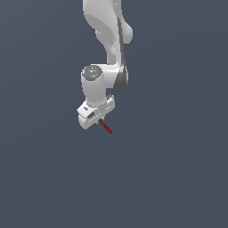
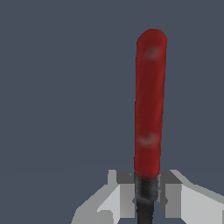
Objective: Pick up the object and move it to a goal position.
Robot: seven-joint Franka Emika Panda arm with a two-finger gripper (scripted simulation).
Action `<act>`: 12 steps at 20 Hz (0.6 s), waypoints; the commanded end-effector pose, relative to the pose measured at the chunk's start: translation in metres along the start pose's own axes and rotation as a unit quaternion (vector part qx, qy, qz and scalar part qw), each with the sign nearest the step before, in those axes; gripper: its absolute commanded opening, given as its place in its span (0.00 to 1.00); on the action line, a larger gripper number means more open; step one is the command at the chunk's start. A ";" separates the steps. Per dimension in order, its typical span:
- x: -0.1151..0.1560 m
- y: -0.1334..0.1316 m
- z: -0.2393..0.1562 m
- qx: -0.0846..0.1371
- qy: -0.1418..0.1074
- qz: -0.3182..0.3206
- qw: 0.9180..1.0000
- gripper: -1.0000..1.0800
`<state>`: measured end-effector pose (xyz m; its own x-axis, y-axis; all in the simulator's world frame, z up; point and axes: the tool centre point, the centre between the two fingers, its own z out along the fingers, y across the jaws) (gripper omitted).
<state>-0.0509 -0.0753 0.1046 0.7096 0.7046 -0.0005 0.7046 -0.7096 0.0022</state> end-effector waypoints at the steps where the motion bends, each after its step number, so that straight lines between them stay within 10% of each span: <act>1: -0.001 -0.006 -0.025 0.000 0.000 0.000 1.000 0.00; 12: -0.002 -0.033 -0.147 0.001 0.000 -0.001 1.000 0.00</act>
<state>-0.0720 -0.0556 0.2346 0.7085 0.7057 0.0002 0.7057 -0.7085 0.0019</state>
